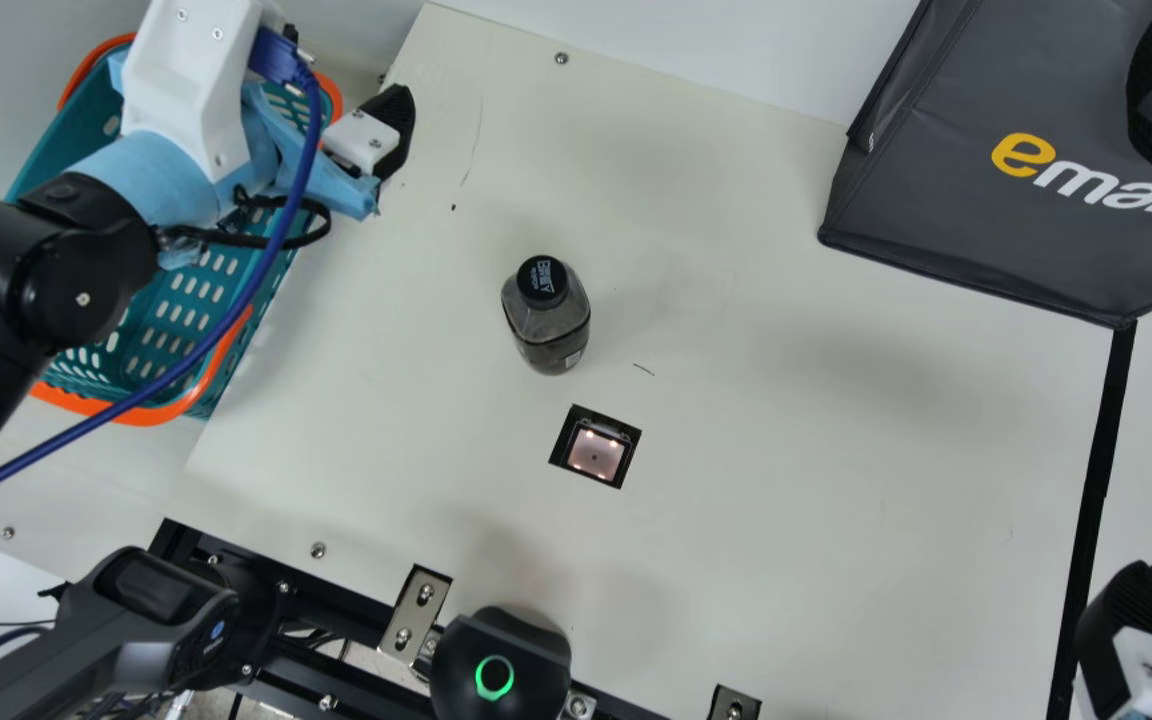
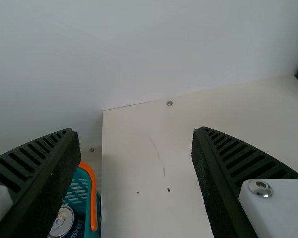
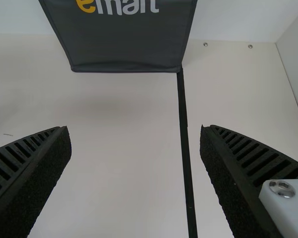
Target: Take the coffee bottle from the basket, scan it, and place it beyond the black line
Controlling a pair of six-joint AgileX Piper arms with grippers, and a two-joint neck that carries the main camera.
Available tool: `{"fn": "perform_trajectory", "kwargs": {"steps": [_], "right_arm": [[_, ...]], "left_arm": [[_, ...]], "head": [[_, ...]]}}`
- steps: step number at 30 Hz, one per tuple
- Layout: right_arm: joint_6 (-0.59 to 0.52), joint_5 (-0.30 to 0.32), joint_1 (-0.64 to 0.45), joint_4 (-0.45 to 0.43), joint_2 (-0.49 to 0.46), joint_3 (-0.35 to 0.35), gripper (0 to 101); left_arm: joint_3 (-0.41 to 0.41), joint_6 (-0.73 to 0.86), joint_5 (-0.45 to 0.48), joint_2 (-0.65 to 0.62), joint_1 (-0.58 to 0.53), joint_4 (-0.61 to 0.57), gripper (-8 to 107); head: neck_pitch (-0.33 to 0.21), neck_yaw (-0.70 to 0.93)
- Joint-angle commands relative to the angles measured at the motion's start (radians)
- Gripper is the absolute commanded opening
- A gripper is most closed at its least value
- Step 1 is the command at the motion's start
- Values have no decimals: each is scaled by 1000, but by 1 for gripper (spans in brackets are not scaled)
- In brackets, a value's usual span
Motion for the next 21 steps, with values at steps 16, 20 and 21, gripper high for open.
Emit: {"fn": "perform_trajectory", "kwargs": {"steps": [16, 20, 21], "right_arm": [[0, 0, 0, 0, 0, 0, 91], [0, 0, 0, 0, 0, 0, 91], [0, 0, 0, 0, 0, 0, 91]], "left_arm": [[-4, -95, -12, 2, 2, 69, 90], [-9, -104, 1, 3, 3, 62, 90], [-10, -105, 4, 3, 3, 60, 90]], "head": [[-26, -347], [-26, -347], [-26, -347]]}}
